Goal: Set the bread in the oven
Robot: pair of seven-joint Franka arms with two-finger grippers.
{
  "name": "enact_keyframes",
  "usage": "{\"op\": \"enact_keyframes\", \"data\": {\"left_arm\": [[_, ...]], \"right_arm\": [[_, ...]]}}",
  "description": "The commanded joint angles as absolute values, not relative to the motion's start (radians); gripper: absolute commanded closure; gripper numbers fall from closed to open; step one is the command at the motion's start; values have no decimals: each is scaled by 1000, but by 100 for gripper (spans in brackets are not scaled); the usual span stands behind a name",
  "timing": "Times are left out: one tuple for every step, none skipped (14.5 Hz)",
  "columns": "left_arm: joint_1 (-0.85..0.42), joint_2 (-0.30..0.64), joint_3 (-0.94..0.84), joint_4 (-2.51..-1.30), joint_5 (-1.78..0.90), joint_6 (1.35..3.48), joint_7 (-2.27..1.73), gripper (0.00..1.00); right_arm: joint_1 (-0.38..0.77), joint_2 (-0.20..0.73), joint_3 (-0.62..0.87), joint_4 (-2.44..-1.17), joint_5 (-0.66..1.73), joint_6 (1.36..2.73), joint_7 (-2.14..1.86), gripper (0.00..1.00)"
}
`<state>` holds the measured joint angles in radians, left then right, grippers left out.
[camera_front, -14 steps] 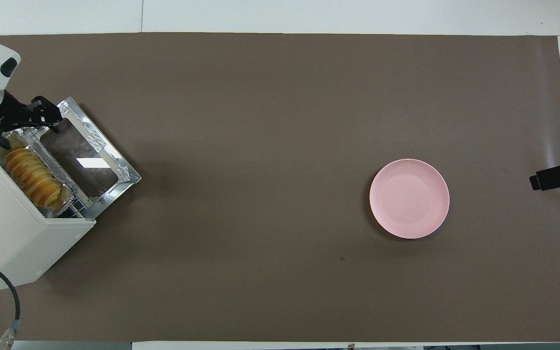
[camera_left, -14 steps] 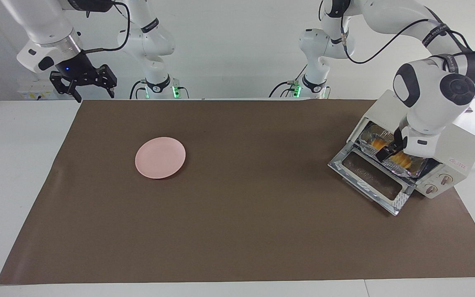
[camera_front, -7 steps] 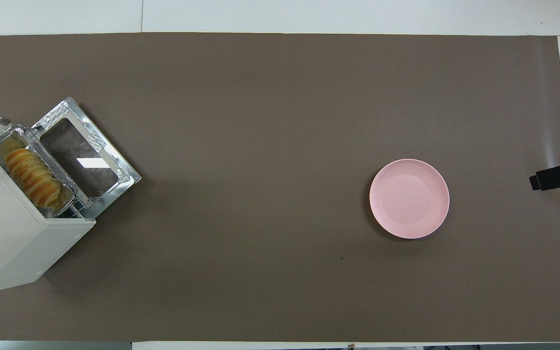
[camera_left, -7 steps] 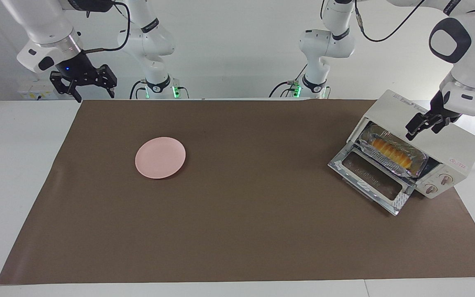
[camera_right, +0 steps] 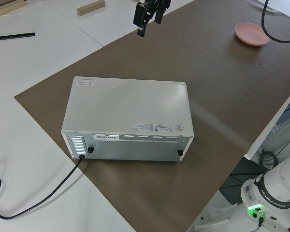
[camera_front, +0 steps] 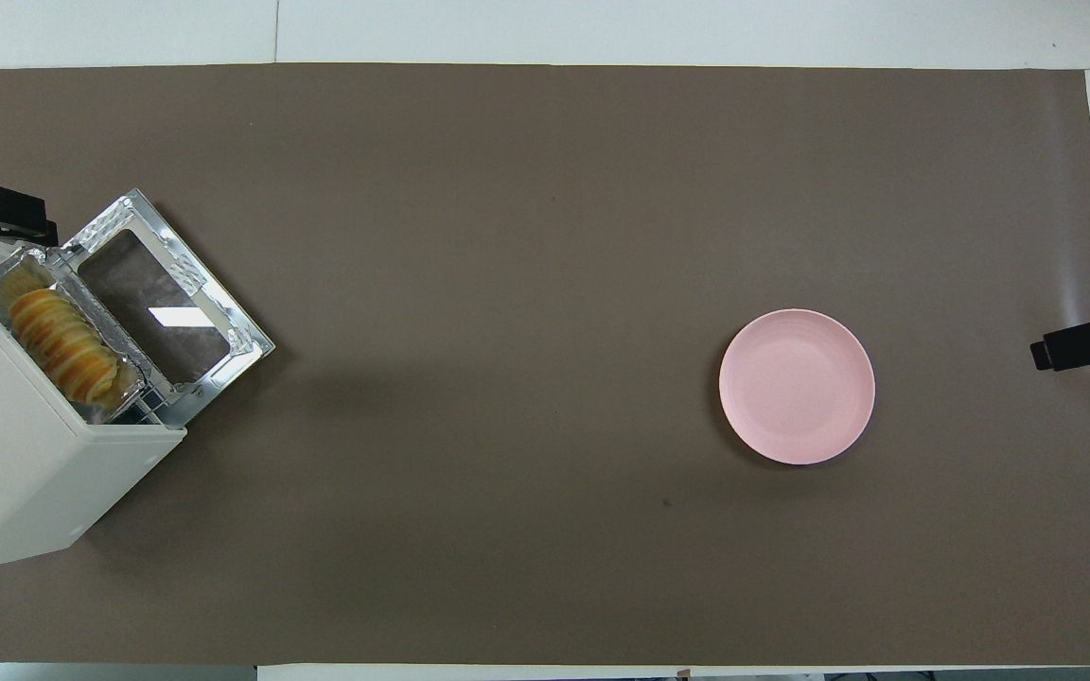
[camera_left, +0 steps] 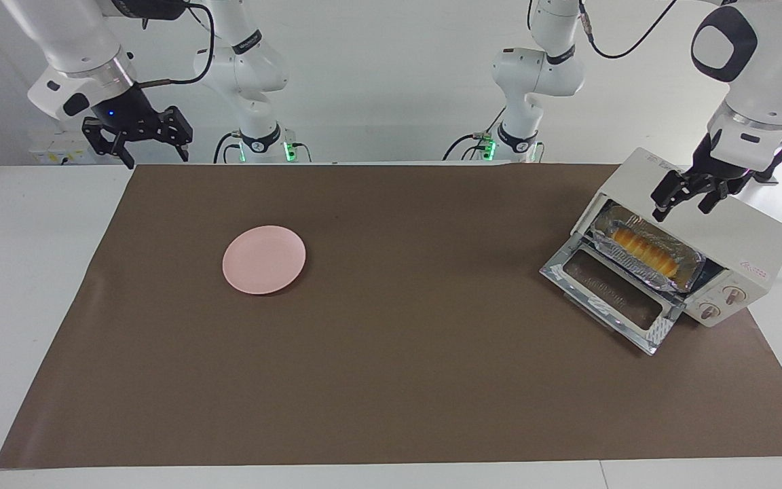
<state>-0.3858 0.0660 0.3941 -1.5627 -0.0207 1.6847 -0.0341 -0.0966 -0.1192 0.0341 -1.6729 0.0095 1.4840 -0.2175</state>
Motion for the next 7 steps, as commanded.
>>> {"op": "enact_keyframes", "data": {"left_arm": [[-388, 48, 374, -1566, -15, 1628, -32, 0], [-387, 38, 367, -1566, -15, 1623, -31, 0], [-365, 32, 338, -1566, -14, 1623, -31, 0], [-313, 22, 286, -1566, -6, 1621, -31, 0], [-243, 18, 217, -1566, -6, 1621, -29, 0], [-173, 15, 130, -1568, -6, 1620, -31, 0], [-111, 5, 59, -1569, -2, 1614, -31, 0]], "right_arm": [[-109, -121, 46, -1671, -3, 1470, -221, 0], [-107, -121, 46, -1671, -3, 1470, -221, 0], [-109, -121, 46, -1671, -3, 1470, -221, 0], [-109, -121, 46, -1671, -3, 1470, -221, 0], [-109, -121, 46, -1671, -3, 1470, -221, 0], [-109, -121, 46, -1671, -3, 1470, -221, 0], [-109, -121, 46, -1671, -3, 1470, -221, 0]]}}
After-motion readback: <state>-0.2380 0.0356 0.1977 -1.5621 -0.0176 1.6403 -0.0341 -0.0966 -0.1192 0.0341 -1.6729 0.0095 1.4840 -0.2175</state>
